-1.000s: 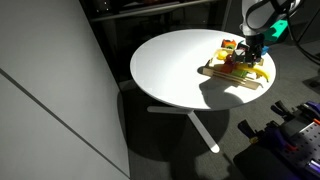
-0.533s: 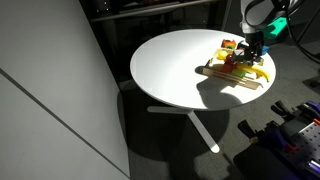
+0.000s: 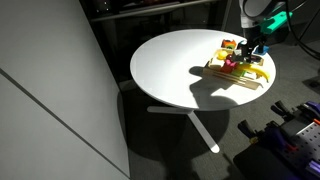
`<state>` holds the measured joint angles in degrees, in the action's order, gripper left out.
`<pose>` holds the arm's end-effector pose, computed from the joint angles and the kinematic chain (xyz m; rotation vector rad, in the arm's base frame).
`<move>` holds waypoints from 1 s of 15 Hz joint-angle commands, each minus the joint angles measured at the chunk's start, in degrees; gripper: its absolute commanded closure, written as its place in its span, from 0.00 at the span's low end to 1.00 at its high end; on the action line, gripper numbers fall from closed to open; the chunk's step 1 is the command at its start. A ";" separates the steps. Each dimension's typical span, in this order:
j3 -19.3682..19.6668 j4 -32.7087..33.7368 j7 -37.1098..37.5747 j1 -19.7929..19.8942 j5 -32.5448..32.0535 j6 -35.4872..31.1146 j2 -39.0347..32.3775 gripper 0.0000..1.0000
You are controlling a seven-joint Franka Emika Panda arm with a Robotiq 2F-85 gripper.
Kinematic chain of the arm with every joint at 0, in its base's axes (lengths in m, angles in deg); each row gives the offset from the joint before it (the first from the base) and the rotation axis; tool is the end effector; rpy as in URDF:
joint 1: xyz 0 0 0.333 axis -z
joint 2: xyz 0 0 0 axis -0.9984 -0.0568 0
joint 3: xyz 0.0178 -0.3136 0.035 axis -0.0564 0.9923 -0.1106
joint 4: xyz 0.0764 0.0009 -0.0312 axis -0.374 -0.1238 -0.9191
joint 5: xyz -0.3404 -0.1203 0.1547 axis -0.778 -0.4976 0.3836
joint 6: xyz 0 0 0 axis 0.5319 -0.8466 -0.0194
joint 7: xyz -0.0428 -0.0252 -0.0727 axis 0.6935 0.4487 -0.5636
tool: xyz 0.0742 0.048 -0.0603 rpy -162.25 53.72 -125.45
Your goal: Put the banana on the tray
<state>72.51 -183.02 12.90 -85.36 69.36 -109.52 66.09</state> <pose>0.5295 -0.0713 0.2403 2.8758 0.1401 -0.4981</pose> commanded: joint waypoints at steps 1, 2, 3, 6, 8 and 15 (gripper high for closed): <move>-0.73 0.67 3.19 -0.65 2.02 6.23 2.81 0.00; -0.97 0.76 3.50 -0.78 2.48 7.88 3.38 0.00; -1.23 0.86 3.48 -0.89 2.93 9.73 4.00 0.00; -1.96 1.30 2.99 -0.97 4.34 14.99 5.66 0.00; -2.42 1.38 3.03 -1.03 5.10 17.82 7.02 0.00; -3.87 -0.25 2.65 -1.48 6.33 17.54 12.65 0.00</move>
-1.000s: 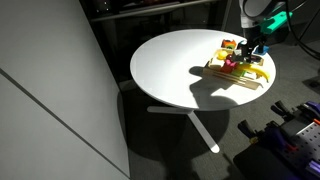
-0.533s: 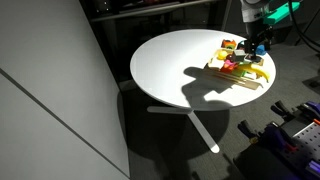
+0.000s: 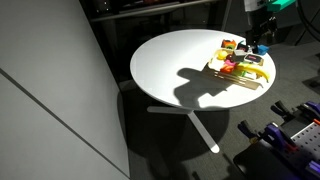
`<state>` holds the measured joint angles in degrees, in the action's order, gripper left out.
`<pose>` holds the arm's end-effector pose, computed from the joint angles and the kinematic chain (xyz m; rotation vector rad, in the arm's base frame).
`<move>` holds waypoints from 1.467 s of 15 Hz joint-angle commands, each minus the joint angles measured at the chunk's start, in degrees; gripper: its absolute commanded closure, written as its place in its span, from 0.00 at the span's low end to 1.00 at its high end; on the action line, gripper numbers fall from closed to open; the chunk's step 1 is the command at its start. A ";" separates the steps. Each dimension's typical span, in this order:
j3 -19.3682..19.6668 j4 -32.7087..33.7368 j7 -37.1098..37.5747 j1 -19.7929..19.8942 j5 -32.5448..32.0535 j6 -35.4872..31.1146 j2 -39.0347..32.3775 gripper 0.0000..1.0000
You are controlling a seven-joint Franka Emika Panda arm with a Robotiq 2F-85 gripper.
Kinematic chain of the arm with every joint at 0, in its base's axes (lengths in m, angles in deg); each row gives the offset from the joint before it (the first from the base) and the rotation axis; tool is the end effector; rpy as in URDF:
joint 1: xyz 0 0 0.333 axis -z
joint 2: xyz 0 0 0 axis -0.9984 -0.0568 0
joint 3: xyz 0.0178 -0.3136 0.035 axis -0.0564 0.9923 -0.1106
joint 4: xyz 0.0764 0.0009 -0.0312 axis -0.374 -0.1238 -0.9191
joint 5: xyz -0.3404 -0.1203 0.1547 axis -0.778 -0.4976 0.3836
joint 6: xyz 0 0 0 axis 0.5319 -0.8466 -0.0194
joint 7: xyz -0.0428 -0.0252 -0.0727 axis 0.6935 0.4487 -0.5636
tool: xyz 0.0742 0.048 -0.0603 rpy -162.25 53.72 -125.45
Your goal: Put the banana on the tray
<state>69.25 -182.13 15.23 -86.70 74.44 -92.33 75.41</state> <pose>0.5077 -0.0306 0.3178 2.8898 0.0568 -0.6619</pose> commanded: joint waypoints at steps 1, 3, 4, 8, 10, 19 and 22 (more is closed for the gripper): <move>-0.78 -1.37 0.22 -0.23 1.36 0.03 4.11 0.00; -1.10 -1.79 -0.15 -0.28 1.83 -0.58 5.62 0.00; -1.21 -2.12 -0.14 -0.33 1.83 -1.09 6.44 0.00; -1.55 -4.12 0.30 -0.41 1.55 -4.43 10.11 0.00; -1.57 -5.36 0.46 -0.37 1.54 -6.54 11.84 0.00; -1.22 -8.81 -0.74 -0.18 5.54 -10.63 16.49 0.00; -1.21 -9.15 -0.95 -0.17 6.79 -10.65 16.83 0.00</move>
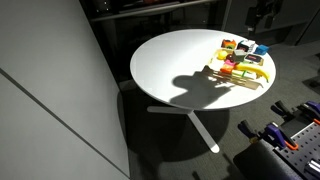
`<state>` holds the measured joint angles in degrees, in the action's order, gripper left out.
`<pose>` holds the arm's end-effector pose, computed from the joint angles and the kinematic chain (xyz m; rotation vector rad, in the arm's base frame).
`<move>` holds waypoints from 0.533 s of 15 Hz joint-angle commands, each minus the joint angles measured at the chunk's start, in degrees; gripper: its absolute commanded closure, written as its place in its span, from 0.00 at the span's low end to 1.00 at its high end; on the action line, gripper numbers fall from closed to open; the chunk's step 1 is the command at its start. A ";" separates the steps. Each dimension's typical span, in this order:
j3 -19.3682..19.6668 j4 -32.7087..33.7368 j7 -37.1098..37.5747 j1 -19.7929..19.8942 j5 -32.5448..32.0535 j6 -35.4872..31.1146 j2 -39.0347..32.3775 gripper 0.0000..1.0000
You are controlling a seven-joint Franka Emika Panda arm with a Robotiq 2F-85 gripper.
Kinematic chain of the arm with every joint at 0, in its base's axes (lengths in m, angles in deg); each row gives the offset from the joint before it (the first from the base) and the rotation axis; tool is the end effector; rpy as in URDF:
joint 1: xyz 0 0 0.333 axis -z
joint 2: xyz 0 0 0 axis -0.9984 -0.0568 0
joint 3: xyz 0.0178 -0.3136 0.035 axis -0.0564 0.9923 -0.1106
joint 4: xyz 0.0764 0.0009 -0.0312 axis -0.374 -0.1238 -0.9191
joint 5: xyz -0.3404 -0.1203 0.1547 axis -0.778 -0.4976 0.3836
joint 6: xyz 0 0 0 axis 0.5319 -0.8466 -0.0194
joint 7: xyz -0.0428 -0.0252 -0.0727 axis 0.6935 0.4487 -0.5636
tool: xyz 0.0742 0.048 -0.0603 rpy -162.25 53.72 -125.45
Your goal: Put the banana on the tray
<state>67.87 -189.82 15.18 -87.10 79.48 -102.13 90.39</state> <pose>0.4839 -0.0057 0.4005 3.0368 0.0482 -0.2290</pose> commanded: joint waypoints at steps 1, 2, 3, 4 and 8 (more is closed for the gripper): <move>-0.19 0.04 -0.03 0.18 0.34 0.10 0.09 0.00; -0.18 -0.01 -0.03 0.18 0.51 0.10 0.15 0.00; -0.18 -0.06 -0.03 0.18 0.58 0.10 0.19 0.00; -0.18 -0.11 -0.03 0.18 0.59 0.10 0.22 0.00; -0.18 -0.29 -0.03 0.19 0.59 0.10 0.33 0.00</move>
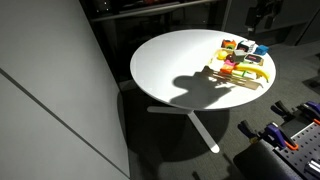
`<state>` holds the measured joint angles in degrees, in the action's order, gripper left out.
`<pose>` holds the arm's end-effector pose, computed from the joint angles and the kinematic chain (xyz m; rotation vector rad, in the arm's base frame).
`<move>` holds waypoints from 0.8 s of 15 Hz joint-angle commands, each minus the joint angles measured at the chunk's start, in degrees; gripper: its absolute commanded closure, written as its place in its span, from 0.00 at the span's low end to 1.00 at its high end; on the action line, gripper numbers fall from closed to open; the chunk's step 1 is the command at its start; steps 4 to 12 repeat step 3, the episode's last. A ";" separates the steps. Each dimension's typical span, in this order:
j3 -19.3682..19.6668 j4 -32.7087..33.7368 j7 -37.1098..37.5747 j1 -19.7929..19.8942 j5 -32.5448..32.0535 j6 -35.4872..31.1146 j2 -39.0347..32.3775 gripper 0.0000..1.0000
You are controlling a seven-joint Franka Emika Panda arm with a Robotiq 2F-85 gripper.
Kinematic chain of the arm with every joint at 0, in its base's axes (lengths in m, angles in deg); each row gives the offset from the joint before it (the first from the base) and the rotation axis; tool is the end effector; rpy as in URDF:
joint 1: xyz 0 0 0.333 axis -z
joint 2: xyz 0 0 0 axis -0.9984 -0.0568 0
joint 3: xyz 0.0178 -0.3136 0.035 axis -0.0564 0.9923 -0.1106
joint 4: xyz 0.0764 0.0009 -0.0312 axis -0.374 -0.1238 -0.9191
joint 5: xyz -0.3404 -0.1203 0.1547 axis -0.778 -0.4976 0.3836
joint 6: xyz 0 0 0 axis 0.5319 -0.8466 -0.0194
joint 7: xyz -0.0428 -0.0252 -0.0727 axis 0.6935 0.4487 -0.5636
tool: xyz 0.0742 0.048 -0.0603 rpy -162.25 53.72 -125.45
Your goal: Put the banana on the tray
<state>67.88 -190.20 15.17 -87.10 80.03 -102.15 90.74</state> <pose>0.4818 -0.0052 0.4005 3.0454 0.0415 -0.2301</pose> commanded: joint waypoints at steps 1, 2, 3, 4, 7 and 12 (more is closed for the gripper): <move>-0.19 0.08 -0.01 0.18 0.04 0.12 -0.01 0.00; -0.19 0.07 -0.02 0.18 0.04 0.12 -0.01 0.00; -0.19 0.06 -0.02 0.18 0.04 0.12 -0.01 0.00; -0.19 0.06 -0.02 0.18 0.04 0.12 -0.01 0.00; -0.19 0.06 -0.02 0.18 0.04 0.12 -0.01 0.00; -0.19 0.06 -0.02 0.18 0.04 0.12 -0.01 0.00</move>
